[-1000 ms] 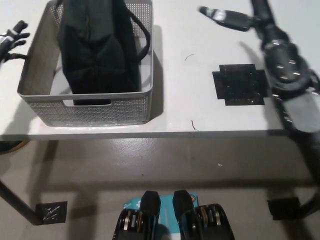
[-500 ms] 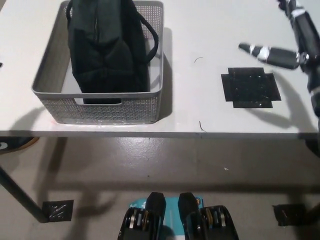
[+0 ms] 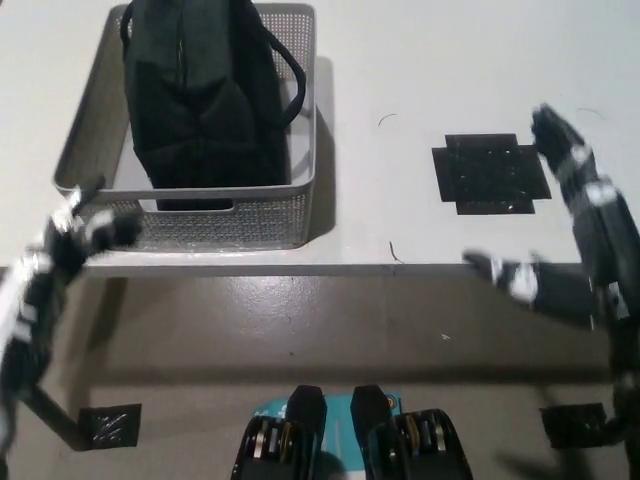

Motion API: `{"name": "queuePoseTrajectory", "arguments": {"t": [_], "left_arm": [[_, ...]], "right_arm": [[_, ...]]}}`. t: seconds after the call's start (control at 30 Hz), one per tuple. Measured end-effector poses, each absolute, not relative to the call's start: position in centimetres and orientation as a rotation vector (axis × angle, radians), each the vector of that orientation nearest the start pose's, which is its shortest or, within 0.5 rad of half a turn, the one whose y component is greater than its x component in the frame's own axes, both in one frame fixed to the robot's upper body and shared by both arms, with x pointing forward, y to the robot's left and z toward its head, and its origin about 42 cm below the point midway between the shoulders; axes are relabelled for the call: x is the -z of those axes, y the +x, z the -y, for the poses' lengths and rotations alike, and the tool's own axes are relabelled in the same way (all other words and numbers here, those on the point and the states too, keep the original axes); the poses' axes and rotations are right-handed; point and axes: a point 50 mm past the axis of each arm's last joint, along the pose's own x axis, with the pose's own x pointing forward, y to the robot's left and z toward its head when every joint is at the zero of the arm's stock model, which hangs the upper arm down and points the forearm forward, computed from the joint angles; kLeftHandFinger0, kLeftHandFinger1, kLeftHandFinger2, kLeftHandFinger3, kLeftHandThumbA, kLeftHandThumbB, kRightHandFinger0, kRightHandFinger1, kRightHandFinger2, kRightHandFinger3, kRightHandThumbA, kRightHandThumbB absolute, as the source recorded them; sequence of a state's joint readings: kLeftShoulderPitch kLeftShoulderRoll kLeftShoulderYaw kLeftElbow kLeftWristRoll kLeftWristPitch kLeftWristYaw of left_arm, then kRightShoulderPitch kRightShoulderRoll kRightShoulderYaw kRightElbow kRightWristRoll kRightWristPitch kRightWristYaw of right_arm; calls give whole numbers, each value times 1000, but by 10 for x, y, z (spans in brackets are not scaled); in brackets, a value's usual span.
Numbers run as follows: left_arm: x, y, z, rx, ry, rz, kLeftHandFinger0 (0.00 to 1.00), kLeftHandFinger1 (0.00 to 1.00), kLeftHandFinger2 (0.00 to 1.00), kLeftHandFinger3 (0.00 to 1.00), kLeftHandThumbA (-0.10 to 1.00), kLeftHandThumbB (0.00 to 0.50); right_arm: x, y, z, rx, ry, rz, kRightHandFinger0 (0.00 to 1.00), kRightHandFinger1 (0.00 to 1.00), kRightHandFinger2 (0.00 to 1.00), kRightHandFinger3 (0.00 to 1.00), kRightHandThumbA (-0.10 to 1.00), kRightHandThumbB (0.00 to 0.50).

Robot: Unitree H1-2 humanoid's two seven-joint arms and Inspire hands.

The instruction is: Use both hands to pick up a lunch bag on the right hand side and place it into a container on the left hand side

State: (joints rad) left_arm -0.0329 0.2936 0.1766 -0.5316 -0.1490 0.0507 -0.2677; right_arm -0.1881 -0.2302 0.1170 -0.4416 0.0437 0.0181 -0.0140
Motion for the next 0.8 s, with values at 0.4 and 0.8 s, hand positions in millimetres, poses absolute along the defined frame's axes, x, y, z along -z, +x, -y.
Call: {"name": "queuePoseTrajectory", "arguments": {"t": [0.4, 0.8], "left_arm": [[-160, 231, -287, 172, 127, 275, 988, 974, 953, 1000, 964, 178], [-74, 246, -301, 128, 123, 95, 1000, 1000, 1000, 1000, 1000, 196]], "right_arm": [[-158, 238, 209, -94, 29, 354, 1000, 1000, 1000, 1000, 1000, 182], [-63, 251, 217, -54, 71, 111, 1000, 1000, 1000, 1000, 1000, 314]]}}
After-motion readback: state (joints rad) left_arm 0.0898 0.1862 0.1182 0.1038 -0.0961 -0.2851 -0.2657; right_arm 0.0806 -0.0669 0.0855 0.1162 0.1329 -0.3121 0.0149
